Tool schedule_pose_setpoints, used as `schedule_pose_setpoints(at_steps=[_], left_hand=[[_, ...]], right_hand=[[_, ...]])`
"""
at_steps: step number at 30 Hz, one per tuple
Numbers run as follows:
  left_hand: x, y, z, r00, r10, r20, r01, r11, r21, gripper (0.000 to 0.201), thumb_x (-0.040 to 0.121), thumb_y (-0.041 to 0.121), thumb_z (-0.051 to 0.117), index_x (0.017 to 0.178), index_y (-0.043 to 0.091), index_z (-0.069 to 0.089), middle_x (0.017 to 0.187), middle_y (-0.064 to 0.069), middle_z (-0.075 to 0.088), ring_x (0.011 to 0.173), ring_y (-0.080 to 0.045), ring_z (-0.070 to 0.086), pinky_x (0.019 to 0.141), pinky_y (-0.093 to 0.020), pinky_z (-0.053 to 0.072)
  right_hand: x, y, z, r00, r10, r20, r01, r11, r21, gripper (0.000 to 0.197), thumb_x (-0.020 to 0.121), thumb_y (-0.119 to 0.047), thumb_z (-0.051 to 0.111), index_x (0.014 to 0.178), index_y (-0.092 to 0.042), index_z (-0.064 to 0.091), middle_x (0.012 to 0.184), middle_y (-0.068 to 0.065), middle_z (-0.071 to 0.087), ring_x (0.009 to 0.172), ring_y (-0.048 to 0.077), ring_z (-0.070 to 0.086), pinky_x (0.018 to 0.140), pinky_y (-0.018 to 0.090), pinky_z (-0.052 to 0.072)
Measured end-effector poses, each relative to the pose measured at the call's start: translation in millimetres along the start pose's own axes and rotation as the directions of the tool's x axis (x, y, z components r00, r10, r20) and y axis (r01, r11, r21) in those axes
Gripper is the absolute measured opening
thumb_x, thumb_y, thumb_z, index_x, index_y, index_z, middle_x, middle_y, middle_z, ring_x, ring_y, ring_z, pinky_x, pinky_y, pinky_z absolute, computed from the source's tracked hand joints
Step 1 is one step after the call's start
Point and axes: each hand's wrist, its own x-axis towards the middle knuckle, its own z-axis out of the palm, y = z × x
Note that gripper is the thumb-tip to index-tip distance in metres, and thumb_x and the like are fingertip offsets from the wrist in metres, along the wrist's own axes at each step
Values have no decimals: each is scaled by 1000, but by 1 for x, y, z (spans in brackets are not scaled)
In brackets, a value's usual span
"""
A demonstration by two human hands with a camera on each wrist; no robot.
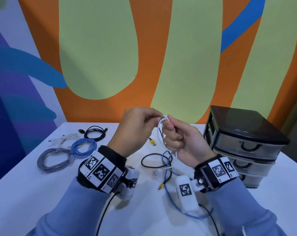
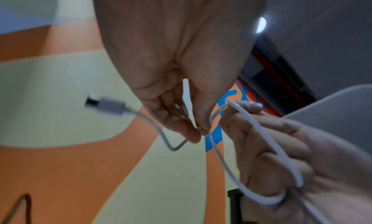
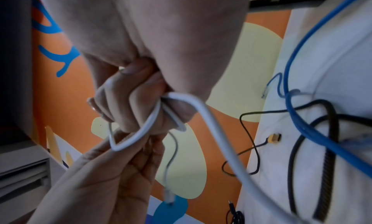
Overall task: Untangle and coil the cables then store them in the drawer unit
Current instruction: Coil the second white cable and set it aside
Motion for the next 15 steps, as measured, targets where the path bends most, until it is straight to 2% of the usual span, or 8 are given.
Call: schedule_pose_setpoints(at_steps=[2,5,7,8,9,11,13,15], left_hand=[[-2,6,3,995,-92,27,95,986,-140,20,101,8,67,102,18,84,75,19,75,69,-1,67,65,-18,47],[-2,11,8,974,-212,74,224,899,-376,29,101,-1,59,114,12,82,101,-1,83,101,-19,77,92,-35,60],[-1,13,10,950,-274,152,312,772,-553,31,101,-2,54,117,6,79,110,-19,80,112,-22,74,106,-40,57],[-1,15,9,942,-272,194,333,718,-611,28,103,1,54,117,3,79,112,-21,79,116,-25,74,110,-41,55],[-1,16,9,943,-247,225,334,700,-631,25,105,7,57,117,1,78,115,-19,79,119,-25,73,111,-41,54],[-4,15,9,951,-188,246,302,747,-593,21,102,15,71,119,5,77,116,-10,80,117,-22,74,111,-39,54],[-5,13,13,950,-215,224,306,776,-552,31,92,3,81,122,9,75,111,-8,82,108,-22,78,106,-40,58],[-5,12,17,951,-262,167,310,797,-518,35,87,-4,81,118,12,76,101,-10,82,96,-28,79,97,-43,61]], right_hand=[[-1,1,0,1000,12,7,-12,999,36,36,105,-36,43,73,-21,50,61,-8,17,47,10,6,46,25,7],[-1,-1,0,1000,8,7,-9,993,115,37,105,-34,42,72,-20,51,61,-7,15,46,9,5,43,22,10],[-1,-3,-2,1000,-17,-16,19,990,137,36,105,-33,42,74,-19,50,60,-7,15,46,9,6,42,22,11],[0,-4,-4,999,-32,-37,36,991,129,36,106,-33,42,74,-18,50,60,-7,15,45,9,7,42,21,12],[1,-5,-5,997,-44,-65,51,992,112,36,106,-34,42,75,-18,49,60,-7,15,46,9,7,42,21,12],[2,-6,-8,990,-66,-123,76,994,76,36,106,-34,45,73,-19,51,58,-8,19,47,9,8,43,21,11],[3,-6,-11,983,-85,-162,96,994,59,36,104,-34,49,73,-18,54,57,-8,24,47,9,10,47,24,10],[6,-5,-15,973,-117,-200,123,992,22,35,106,-32,49,76,-16,56,59,-6,26,47,7,15,49,24,12]])
